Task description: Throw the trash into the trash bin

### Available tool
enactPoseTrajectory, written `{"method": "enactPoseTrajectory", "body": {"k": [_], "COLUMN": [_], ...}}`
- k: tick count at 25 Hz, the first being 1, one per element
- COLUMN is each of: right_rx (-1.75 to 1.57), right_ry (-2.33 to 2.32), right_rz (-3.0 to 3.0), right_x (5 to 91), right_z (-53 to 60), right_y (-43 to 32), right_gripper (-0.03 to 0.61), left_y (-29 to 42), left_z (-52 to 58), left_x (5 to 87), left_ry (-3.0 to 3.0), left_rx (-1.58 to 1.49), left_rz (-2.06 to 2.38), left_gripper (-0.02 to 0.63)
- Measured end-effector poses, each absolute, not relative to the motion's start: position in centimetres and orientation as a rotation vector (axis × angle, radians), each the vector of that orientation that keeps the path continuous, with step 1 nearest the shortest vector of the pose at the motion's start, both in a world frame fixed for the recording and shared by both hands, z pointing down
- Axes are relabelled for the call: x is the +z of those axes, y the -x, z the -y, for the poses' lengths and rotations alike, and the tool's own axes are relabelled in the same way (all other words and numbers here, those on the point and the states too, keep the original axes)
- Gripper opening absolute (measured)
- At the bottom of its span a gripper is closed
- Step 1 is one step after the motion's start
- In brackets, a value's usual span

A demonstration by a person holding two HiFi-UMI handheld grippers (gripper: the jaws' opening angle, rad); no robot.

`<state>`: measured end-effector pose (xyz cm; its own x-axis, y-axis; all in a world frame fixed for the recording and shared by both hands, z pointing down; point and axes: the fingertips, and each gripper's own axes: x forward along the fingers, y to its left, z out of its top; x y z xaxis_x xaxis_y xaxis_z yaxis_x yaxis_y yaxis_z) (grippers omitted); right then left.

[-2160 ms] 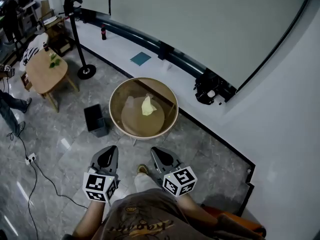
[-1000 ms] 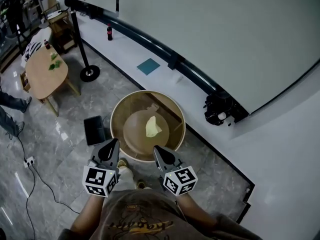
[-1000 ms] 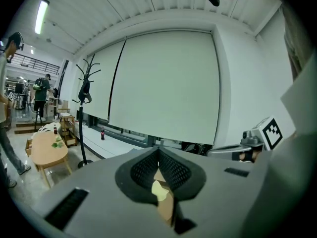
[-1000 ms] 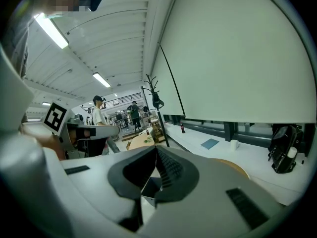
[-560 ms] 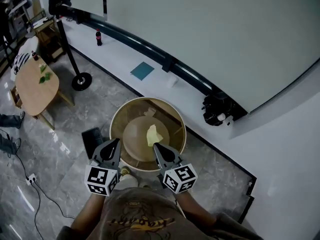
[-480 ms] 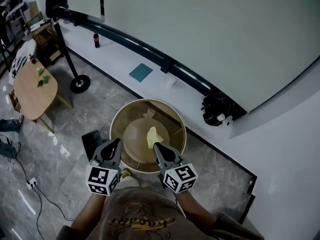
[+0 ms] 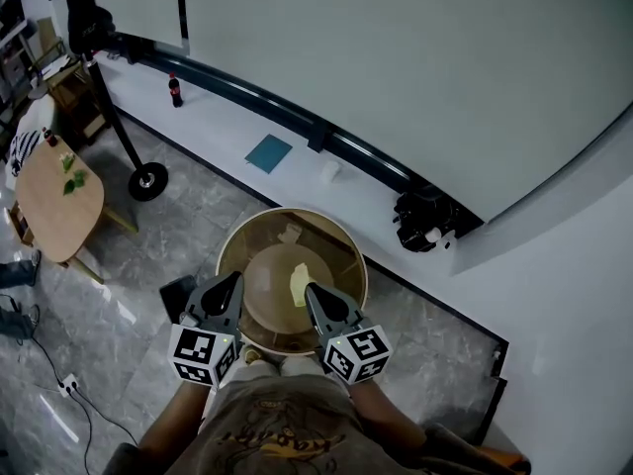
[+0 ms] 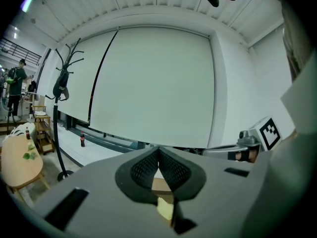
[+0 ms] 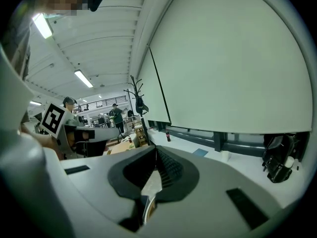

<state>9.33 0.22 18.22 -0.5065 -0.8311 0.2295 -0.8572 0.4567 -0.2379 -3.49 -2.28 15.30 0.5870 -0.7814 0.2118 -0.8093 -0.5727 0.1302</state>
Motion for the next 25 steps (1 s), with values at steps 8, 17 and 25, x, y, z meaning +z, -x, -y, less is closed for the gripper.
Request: {"method": "enactPoseTrajectory", "body": {"k": [8,17,25], "right_rx": [0.492,0.49,0.528], "right_ry": [-1.487,-1.414,-1.376], "right_rz": [2.619,2.641,2.63], "right_x": [18.4,19.8,23.4], "right_z": [2.3,5.0,8.1], "right_y": [-10.3,-10.6,-11.0], "right_gripper": [0.02,0.02,0.02], "left_y": [2.3,1.4,1.0], "left_z": [4.4,6.9,10.2], "left_x": [15.5,17.9,22.6], "left_ry": [-2.596,-2.565,-2.531], "left_rx": [0.187,0.224,0.281], "left_rz": [1.318,1.336,1.364], "left_gripper": [0.017,0.017,0.017]}}
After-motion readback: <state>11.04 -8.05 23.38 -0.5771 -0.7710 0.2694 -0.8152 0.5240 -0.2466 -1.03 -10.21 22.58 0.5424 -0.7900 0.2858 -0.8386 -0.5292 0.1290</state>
